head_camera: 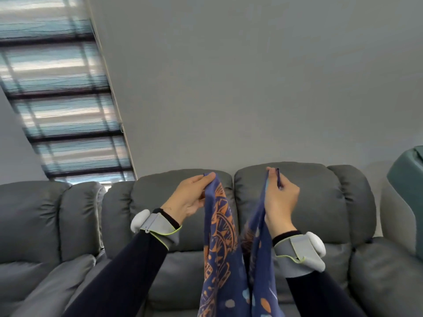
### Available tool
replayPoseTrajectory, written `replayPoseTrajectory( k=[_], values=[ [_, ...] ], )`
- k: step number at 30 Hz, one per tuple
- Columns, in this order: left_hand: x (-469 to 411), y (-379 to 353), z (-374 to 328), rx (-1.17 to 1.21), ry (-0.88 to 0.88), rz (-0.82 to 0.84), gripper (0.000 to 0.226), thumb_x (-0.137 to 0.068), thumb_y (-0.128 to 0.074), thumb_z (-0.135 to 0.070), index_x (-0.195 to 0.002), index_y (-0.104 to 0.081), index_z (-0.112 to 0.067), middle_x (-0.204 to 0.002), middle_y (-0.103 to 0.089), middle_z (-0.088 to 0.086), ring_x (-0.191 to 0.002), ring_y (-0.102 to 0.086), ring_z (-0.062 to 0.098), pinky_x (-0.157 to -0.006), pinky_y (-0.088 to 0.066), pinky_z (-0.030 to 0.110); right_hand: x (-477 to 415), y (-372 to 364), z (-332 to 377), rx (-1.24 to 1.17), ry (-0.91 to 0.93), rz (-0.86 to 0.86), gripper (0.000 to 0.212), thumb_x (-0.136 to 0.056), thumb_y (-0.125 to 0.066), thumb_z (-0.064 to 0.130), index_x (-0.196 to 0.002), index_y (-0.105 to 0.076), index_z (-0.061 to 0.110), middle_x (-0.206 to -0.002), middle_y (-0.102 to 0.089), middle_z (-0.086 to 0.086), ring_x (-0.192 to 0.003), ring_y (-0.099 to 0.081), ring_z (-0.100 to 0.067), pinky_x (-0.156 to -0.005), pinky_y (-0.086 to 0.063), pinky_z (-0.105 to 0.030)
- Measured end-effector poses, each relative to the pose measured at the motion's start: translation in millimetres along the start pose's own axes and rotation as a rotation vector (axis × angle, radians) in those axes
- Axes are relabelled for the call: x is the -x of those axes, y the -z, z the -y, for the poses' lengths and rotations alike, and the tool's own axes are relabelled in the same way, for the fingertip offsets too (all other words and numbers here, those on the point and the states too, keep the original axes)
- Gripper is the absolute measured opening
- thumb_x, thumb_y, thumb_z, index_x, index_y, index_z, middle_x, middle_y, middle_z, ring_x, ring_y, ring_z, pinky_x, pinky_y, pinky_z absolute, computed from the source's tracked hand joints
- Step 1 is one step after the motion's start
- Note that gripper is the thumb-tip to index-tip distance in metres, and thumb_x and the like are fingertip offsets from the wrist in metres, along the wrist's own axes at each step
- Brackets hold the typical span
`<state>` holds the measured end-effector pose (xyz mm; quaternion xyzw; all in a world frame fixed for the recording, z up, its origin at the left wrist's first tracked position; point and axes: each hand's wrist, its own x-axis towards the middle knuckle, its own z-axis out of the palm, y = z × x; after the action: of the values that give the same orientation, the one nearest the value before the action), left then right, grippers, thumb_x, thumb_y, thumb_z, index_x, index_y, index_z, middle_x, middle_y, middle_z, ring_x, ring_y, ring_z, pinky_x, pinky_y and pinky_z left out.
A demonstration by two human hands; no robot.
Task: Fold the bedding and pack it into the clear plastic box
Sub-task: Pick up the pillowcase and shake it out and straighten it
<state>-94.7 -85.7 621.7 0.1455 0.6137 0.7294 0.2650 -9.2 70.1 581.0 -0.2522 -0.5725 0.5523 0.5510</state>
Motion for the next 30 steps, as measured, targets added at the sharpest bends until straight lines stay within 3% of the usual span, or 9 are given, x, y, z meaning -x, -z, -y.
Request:
replayPoseTrajectory(
  k=[3,5,7,11,14,20,24,28,30],
  values=[
    [7.7,-19.9,9.9,0.084,0.029,0.066,0.006,-0.089,-0.062,-0.012,-0.084,-0.064,-0.011,-0.07,-0.07,0.003,-0.057,-0.066,0.011,-0.06,-0.057,0.024,26.1,-12.0,13.1,0.047,-0.021,0.074,0.036,-0.092,-0.061,0.031,-0.059,-0.058,0.018,-0.053,-0.043,0.012,-0.054,-0.035,-0.003,-0.057,-0.034,-0.028],
    [11.8,-30.8,15.5,0.112,-0.002,0.11,0.005,-0.088,-0.063,-0.009,-0.092,-0.066,-0.008,-0.074,-0.072,0.003,-0.063,-0.068,0.01,-0.065,-0.058,0.023,44.6,-20.1,18.6,0.022,-0.026,0.161,0.01,-0.089,-0.065,0.024,-0.089,-0.074,0.02,-0.074,-0.064,0.009,-0.064,-0.055,0.0,-0.066,-0.044,-0.015],
    [12.6,-32.5,16.2,0.148,-0.037,0.107,0.011,-0.088,-0.062,-0.006,-0.098,-0.066,-0.003,-0.078,-0.072,0.004,-0.066,-0.069,0.01,-0.065,-0.058,0.022,53.4,-20.0,20.4,-0.023,-0.026,0.185,0.009,-0.089,-0.065,0.02,-0.096,-0.071,0.018,-0.082,-0.069,0.01,-0.07,-0.06,0.008,-0.066,-0.044,-0.006],
    [11.2,-24.1,14.8,0.107,-0.066,0.121,0.017,-0.091,-0.057,-0.004,-0.105,-0.065,0.001,-0.085,-0.071,0.005,-0.077,-0.067,0.012,-0.08,-0.057,0.025,59.8,-10.4,19.4,0.009,0.077,0.247,0.011,-0.087,-0.068,0.018,-0.091,-0.072,0.027,-0.086,-0.068,0.012,-0.08,-0.063,0.003,-0.07,-0.044,-0.006],
    [13.9,-23.2,14.0,0.1,-0.092,0.087,0.017,-0.089,-0.061,-0.005,-0.103,-0.065,0.004,-0.084,-0.072,0.008,-0.073,-0.069,0.012,-0.074,-0.059,0.024,60.7,-9.6,19.4,0.021,0.096,0.271,0.012,-0.087,-0.068,0.021,-0.094,-0.073,0.029,-0.088,-0.068,0.011,-0.083,-0.064,-0.001,-0.072,-0.046,-0.008],
    [17.9,-23.7,14.2,0.067,-0.101,0.08,0.02,-0.09,-0.061,-0.011,-0.105,-0.067,0.002,-0.094,-0.069,0.011,-0.087,-0.065,0.017,-0.076,-0.059,0.024,58.8,-9.0,21.2,0.054,0.065,0.339,0.013,-0.089,-0.065,0.025,-0.097,-0.074,0.03,-0.092,-0.064,0.005,-0.084,-0.063,-0.004,-0.074,-0.047,-0.011],
    [17.3,-15.8,10.4,0.028,-0.128,0.079,0.022,-0.087,-0.065,-0.013,-0.101,-0.069,0.003,-0.096,-0.072,0.013,-0.085,-0.068,0.018,-0.079,-0.059,0.026,49.8,-5.6,22.2,0.089,-0.056,0.545,0.016,-0.093,-0.06,0.031,-0.083,-0.069,0.022,-0.099,-0.062,0.002,-0.087,-0.062,-0.004,-0.071,-0.046,-0.008],
    [14.6,-4.7,-0.9,-0.156,-0.175,0.127,0.018,-0.092,-0.059,-0.012,-0.103,-0.067,-0.001,-0.094,-0.07,0.012,-0.083,-0.065,0.018,-0.081,-0.056,0.027,13.7,0.1,29.5,-0.04,-0.201,0.833,0.017,-0.094,-0.057,0.025,-0.106,-0.067,0.017,-0.112,-0.069,-0.002,-0.108,-0.064,-0.013,-0.099,-0.049,-0.029],
    [13.8,-2.1,-12.3,-0.293,-0.239,0.207,0.017,-0.093,-0.057,-0.011,-0.104,-0.067,-0.003,-0.091,-0.071,0.009,-0.08,-0.067,0.014,-0.079,-0.057,0.025,4.2,0.0,36.8,0.088,-0.153,1.048,0.028,-0.093,-0.056,0.036,-0.111,-0.065,0.016,-0.109,-0.071,0.001,-0.102,-0.066,-0.007,-0.094,-0.049,-0.022]
  ],
)
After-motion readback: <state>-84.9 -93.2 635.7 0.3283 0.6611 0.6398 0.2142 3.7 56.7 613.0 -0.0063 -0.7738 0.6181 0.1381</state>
